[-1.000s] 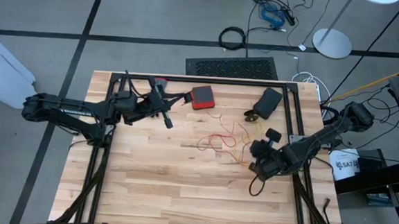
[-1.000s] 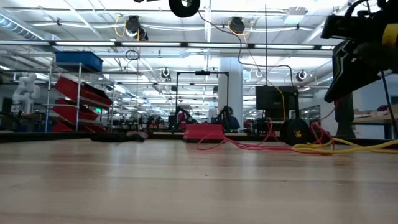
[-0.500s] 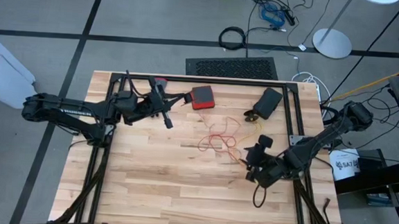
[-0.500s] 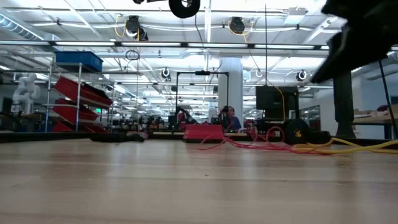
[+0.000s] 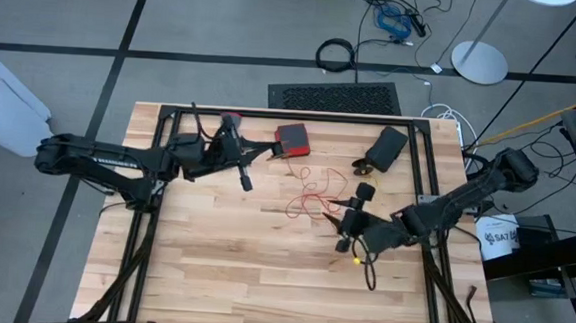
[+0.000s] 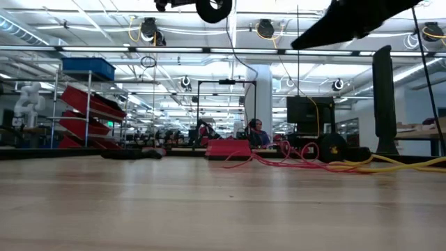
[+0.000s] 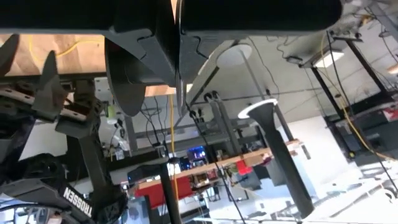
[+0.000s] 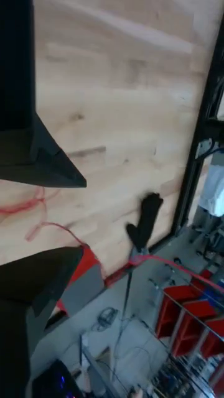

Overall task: Coil cords
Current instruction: Coil the red wire onto the spool

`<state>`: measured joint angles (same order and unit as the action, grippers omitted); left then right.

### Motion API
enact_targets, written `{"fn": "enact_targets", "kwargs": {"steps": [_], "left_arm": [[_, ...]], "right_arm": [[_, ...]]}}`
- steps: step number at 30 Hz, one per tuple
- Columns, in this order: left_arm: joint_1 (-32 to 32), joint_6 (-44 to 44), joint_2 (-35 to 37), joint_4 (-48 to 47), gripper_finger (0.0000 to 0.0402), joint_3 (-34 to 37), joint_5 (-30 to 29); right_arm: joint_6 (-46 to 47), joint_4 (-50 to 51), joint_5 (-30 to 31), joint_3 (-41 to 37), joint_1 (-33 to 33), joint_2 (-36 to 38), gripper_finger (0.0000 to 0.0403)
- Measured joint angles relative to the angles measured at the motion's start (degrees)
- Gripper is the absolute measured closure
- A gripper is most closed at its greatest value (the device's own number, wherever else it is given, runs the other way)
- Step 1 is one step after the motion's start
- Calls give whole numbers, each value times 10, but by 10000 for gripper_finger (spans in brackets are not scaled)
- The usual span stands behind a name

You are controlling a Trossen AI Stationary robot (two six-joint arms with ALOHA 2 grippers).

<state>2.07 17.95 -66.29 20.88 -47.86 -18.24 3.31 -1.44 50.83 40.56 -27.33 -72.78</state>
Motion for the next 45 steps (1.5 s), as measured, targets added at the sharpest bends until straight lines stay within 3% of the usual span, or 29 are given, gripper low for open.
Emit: {"fn": "enact_targets", "kwargs": {"steps": [14,18,30,35,42,45], "left_arm": [[-1,-42,-63,85,401,0,0],[-2,-42,-71,87,401,0,0],[-3,-43,-71,87,401,0,0],[-3,-42,-71,87,401,0,0],[-3,-42,-71,86,401,0,0],[-3,-48,-71,87,401,0,0]], "right_arm": [[-163,-192,-7,0,89,-92,282],[-164,-206,-45,0,111,-109,287],[-149,-212,-47,0,151,-135,311],[-148,-224,-49,0,146,-134,336],[-149,-245,-110,0,149,-134,393],[-149,-254,-124,0,154,-134,399]]}}
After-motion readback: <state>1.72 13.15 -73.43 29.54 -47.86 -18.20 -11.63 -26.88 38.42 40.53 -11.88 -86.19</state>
